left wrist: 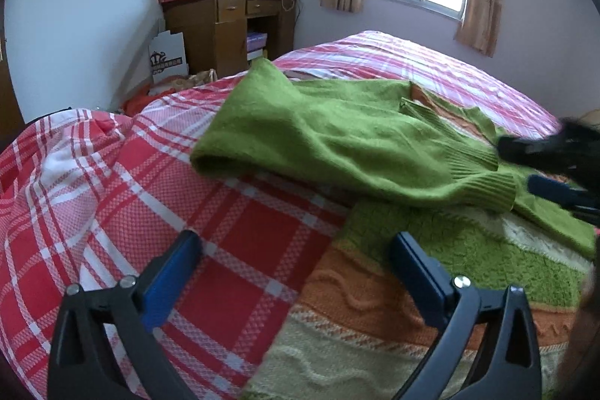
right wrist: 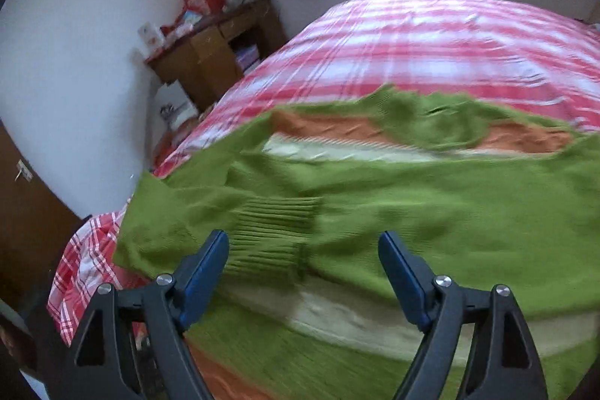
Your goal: Fold small clothes
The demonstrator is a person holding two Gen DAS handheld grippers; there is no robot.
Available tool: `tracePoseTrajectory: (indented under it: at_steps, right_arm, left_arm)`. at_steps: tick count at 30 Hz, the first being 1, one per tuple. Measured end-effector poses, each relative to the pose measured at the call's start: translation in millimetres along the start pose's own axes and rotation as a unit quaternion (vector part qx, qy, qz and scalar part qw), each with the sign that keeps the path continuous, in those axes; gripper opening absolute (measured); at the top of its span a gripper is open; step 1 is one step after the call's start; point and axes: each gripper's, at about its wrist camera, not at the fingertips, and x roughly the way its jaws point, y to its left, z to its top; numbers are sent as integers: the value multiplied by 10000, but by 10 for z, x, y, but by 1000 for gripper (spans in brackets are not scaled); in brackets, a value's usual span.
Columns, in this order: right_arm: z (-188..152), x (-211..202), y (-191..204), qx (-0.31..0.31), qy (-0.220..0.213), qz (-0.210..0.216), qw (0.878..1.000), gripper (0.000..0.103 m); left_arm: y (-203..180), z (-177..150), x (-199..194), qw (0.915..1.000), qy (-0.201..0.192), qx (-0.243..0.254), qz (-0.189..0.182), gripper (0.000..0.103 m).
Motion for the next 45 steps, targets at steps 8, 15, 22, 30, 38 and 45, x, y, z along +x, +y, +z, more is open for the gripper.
tracePoseTrajectory:
  at_steps: [8, 15, 22, 30, 38, 45]
  right_arm:
    - [-40, 122, 379, -865, 170, -375, 9954, 9]
    - [446, -545, 641, -1215, -810, -127, 9892, 7]
    - [812, -1315, 571, -1453, -1647, -551, 9740, 7]
    - [648, -1499, -384, -466, -1279, -358, 9901, 7]
    - [55, -366, -496, 966, 150, 1036, 9898, 61]
    - [-113, 12, -226, 661, 371, 626, 9952, 63]
  left_arm:
    - [44, -16, -10, 10000, -50, -31, -43, 103]
    - [44, -16, -11, 10000, -39, -28, -38, 103]
    - [43, -18, -12, 10000, -31, -22, -27, 103]
    - [30, -19, -16, 10000, -25, 9, 24, 103]
    - [32, -18, -11, 10000, -20, 8, 20, 103]
    - [31, -16, -12, 10000, -26, 7, 21, 103]
